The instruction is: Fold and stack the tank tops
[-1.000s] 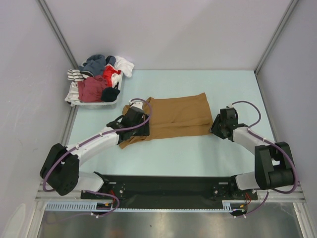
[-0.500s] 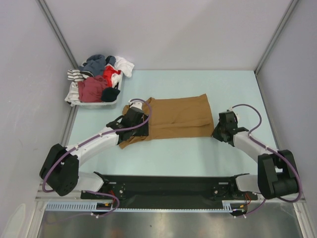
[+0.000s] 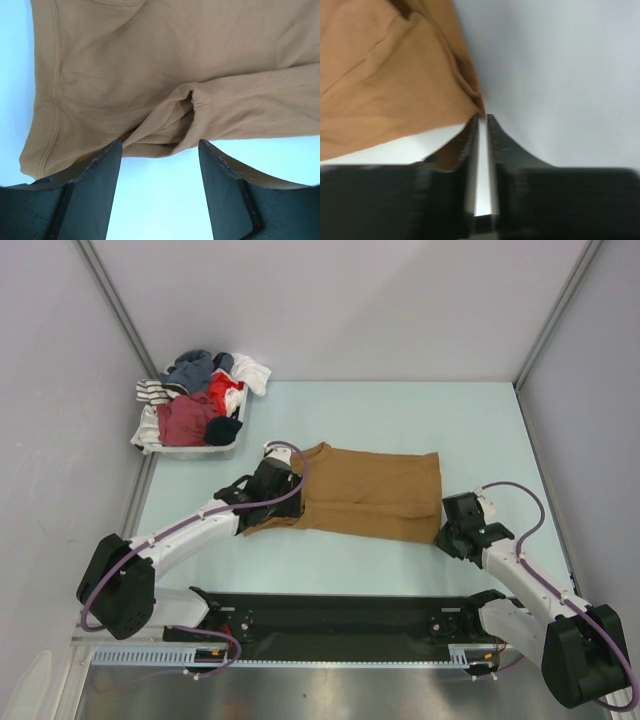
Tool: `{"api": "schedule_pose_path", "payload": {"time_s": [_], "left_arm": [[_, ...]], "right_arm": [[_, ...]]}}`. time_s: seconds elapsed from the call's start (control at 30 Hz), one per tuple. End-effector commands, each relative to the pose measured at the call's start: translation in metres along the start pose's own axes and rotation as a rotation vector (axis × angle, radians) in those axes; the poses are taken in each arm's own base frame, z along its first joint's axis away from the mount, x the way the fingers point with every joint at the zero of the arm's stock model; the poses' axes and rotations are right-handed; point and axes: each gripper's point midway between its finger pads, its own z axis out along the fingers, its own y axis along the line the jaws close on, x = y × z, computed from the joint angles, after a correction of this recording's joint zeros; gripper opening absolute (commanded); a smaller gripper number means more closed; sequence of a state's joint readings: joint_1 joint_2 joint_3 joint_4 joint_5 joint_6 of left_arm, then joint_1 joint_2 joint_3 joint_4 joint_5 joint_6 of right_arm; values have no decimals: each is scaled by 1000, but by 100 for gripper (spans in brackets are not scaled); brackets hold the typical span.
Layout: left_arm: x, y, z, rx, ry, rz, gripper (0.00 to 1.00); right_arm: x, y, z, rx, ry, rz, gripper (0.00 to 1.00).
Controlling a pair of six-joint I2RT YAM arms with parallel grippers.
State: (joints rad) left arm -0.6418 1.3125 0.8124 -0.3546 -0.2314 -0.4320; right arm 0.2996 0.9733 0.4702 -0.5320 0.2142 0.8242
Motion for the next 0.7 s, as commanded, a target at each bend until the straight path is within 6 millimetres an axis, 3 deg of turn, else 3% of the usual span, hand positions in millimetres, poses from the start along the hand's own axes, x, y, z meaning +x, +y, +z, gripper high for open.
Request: {"api": "schedule_pose_path", "payload": {"time_s": [0.0,0.07,0.13,0.4,0.53,0.67], "left_arm": [[-7,-9,-7,36,-29,58,68],[-9,-12,-8,50,-34,70,68],[-12,-17,-7,68,-42,80,68],[-23,-30,-1,105,-56,105,67],[-29,-36,6,115,-57,117,66],[-28,-39,14,120,-49,128,66]], "right_arm": [[15,-19,-1,67,34,44,22],[13,-16,-2,58,31,37,34],[2,-13,-3,48,-15,11,34],[-44,42,-13,-150,-144,-198,33],[-55,54,-4,-144,-152,-244,51],[-66,65,8,-127,-158,-265,54]]}}
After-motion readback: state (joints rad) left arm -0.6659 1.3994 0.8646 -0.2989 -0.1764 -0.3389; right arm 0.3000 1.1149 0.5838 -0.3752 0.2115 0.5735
